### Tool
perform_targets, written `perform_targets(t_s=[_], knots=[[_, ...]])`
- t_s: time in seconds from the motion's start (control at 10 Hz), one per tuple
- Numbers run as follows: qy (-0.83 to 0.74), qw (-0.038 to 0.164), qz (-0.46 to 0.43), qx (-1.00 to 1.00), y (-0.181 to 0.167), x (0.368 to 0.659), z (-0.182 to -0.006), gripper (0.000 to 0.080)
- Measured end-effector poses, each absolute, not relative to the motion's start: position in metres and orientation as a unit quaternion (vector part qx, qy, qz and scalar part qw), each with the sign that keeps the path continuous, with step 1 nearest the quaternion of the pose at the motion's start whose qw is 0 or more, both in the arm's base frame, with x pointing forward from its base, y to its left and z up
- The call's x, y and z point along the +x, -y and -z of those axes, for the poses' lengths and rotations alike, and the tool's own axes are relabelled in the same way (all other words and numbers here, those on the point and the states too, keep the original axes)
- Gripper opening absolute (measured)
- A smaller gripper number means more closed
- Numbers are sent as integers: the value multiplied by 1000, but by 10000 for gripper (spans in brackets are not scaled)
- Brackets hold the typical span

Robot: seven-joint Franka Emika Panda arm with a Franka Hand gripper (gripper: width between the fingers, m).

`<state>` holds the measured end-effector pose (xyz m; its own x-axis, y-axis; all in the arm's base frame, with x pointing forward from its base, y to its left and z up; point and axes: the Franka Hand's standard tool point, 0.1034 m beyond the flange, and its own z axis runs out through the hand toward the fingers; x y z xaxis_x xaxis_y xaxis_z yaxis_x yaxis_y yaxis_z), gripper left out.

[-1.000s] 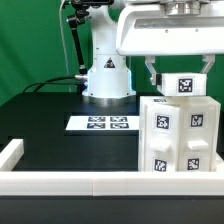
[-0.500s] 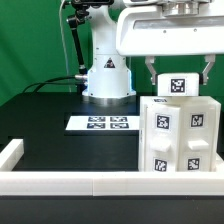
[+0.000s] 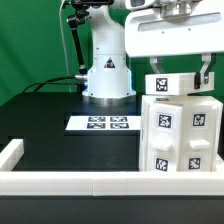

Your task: Assemble cabinet

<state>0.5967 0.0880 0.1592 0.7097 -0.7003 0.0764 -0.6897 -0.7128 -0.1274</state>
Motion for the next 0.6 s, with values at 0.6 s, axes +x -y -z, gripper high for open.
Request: perform_targets(t_s=[0.6], knots=[[-623, 84, 22, -777, -92, 595, -158, 560]])
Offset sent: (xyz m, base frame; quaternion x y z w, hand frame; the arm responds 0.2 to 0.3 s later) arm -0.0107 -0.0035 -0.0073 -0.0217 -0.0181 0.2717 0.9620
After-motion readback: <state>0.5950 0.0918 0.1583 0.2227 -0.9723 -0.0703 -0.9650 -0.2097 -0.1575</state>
